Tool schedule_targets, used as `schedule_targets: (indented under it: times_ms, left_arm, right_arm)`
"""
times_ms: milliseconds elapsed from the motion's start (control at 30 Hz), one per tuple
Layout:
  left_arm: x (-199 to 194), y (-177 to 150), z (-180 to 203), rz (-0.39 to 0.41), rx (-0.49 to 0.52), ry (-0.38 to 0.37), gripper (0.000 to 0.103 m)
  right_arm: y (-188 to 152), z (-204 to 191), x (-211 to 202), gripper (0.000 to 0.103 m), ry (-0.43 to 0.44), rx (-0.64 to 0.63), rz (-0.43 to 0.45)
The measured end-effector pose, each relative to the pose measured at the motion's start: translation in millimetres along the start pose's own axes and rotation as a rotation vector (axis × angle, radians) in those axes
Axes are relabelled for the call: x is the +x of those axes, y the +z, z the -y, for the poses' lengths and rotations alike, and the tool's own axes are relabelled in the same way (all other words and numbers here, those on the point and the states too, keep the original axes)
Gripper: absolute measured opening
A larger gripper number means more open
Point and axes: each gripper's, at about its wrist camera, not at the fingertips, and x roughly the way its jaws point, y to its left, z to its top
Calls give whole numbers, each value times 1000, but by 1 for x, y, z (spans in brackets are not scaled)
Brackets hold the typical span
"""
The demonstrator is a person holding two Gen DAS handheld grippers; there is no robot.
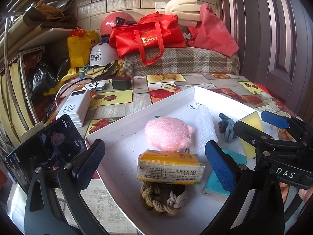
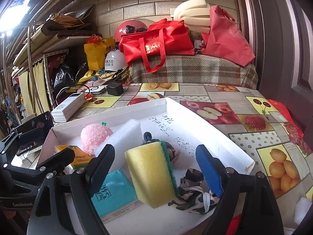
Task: Organize soft objects
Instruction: 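Open the left gripper to drop the tissue pack while the right releases the sponge into the tray, then move both grippers away from the tray toward the soft items on the table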
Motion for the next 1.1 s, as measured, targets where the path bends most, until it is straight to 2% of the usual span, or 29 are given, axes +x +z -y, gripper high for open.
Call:
schedule_targets:
  times_ms: [167, 300, 433, 633, 833, 1100]
  left_arm:
    - [-8, -2, -4, 34, -28, 32, 103]
    - [-25, -7, -9, 96, -78, 35, 103]
    - [-46, -13, 0, 174, -60, 51, 103]
    - [-56, -19, 9, 149, -57, 31, 103]
    - [-66, -25, 22, 150, -33, 15, 103]
    - [-82, -35, 42, 135, -7, -48, 103]
  right_arm:
    - [-1, -2, -9, 87, -16, -7, 51]
    - [-4, -1, -26, 87, -25, -2, 128]
    - [-12, -4, -43, 87, -12, -2, 146]
    - [-22, 5, -62, 88, 0, 31, 156]
    - [-36, -2, -89, 88, 8, -42, 188]
    - [-49, 20, -110, 88, 23, -5, 156]
